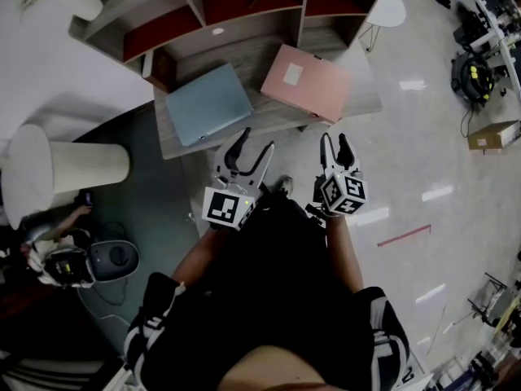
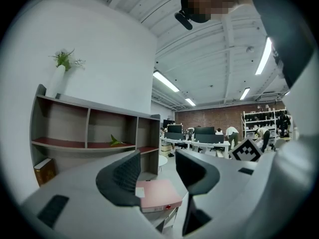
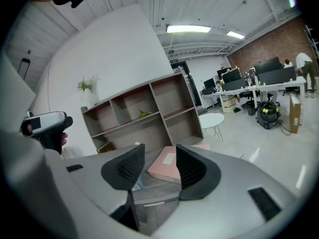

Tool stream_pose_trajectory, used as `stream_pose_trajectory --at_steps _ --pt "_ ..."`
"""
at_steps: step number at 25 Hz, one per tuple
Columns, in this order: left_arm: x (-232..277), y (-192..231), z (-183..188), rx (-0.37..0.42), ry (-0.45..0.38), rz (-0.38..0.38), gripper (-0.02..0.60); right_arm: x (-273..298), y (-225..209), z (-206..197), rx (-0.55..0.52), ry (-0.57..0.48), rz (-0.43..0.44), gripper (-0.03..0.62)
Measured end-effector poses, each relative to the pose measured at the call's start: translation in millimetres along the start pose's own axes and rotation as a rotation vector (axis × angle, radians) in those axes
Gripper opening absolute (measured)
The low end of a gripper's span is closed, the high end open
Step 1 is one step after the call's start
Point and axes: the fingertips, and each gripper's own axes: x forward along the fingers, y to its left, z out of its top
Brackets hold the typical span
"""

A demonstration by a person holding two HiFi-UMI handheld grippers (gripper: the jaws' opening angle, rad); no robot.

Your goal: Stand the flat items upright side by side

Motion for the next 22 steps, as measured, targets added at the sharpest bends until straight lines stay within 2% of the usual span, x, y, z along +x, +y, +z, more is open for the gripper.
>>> stream_pose_trajectory --at_steps 13,22 --pt "82.8 14.5 -17.5 -0.029 0.051 -0.073 0.213 56.7 -68.5 -33.4 0.153 0.087 -0.088 0.216" --pt "151.3 42.8 -30.3 -0.024 0.090 -0.132 0.213 105.5 -115.1 -71.9 0.430 0.122 -0.168 0.243"
